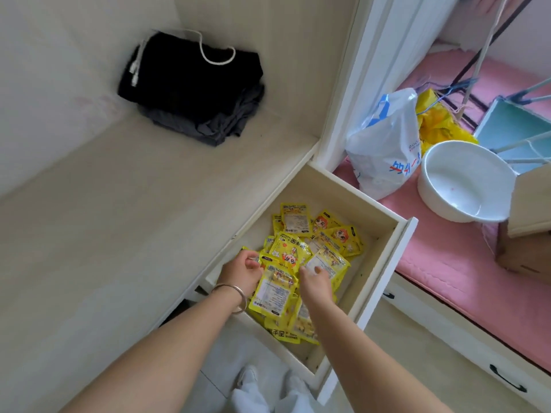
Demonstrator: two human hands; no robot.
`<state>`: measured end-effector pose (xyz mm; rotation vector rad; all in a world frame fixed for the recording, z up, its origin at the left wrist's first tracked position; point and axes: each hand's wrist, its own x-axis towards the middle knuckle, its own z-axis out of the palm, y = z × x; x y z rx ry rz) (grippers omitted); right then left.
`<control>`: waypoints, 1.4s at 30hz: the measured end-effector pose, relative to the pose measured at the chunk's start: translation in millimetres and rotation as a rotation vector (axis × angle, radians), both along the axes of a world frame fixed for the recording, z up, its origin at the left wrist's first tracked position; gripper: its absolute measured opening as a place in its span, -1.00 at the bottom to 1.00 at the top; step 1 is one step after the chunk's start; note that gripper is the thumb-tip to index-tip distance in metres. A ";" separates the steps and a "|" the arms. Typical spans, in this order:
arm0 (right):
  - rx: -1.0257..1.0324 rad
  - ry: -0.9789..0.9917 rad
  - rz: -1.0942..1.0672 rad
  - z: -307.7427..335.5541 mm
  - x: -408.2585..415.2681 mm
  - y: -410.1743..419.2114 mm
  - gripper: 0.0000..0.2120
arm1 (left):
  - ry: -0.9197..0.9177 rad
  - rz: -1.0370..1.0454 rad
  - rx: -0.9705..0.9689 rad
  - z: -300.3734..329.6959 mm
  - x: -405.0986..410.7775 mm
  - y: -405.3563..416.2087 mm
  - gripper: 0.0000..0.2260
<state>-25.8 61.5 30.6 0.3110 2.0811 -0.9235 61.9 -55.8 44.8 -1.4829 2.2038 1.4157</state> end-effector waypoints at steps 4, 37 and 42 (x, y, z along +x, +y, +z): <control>-0.147 0.062 0.257 34.4 19.9 -25.2 -0.55 | 0.161 0.076 -0.129 35.9 26.1 1.6 -0.84; -0.385 0.104 1.632 86.5 569.8 -189.6 -0.87 | -0.046 1.315 -0.323 76.5 660.1 6.8 -0.88; -0.359 0.092 1.745 80.6 615.2 -229.2 -0.88 | -0.164 1.323 -0.286 64.5 701.8 -12.8 -0.75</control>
